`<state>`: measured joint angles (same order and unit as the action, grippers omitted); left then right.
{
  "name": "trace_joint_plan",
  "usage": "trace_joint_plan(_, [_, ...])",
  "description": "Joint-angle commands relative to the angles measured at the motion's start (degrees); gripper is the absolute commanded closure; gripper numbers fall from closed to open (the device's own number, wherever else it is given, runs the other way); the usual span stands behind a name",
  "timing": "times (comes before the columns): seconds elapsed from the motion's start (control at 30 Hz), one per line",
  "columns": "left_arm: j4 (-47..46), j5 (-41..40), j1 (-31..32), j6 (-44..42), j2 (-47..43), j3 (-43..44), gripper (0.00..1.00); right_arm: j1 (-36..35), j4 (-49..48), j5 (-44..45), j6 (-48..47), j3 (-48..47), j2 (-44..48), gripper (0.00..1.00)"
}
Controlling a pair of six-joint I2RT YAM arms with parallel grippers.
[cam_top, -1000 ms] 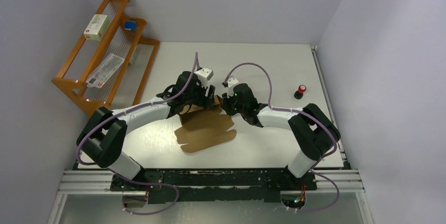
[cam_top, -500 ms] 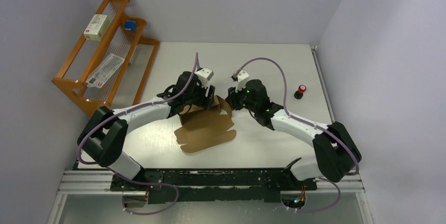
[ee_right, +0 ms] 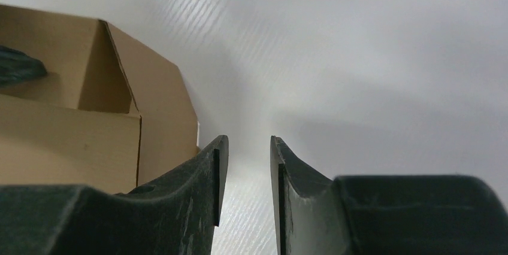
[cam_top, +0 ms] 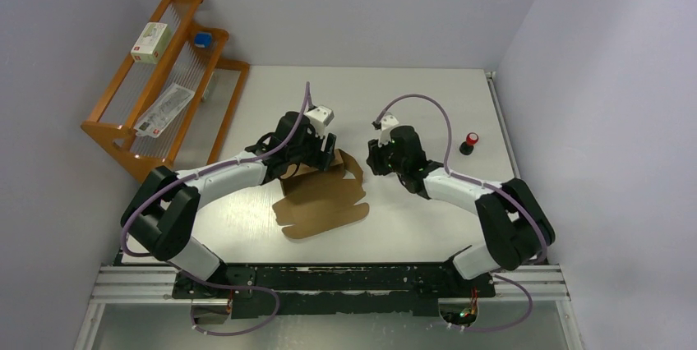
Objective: Fold the paper box
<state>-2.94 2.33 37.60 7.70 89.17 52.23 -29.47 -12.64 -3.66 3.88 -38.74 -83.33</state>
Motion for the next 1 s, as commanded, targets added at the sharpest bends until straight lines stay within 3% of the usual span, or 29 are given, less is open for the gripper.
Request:
trace_joint_plan(0.0, [1.2,1.7,0.4,-0.3,0.4,0.9,0.28,-0.2,-2.2,-5.2,0.7,1.1,-2.0,0.64])
trace_joint_plan(0.5, [0.9,3.3,0.3,0.6,0.6,0.9,0.28,-4.7,-14.5,-14.1,0.2,4.6,-6.3,0.6])
trace_joint_plan(0.97, [1.7,7.6,0.0,3.3,1.3,1.8,0.28,-6.8,-26.4,-14.1,-0.5,7.4,-10.2,0.54])
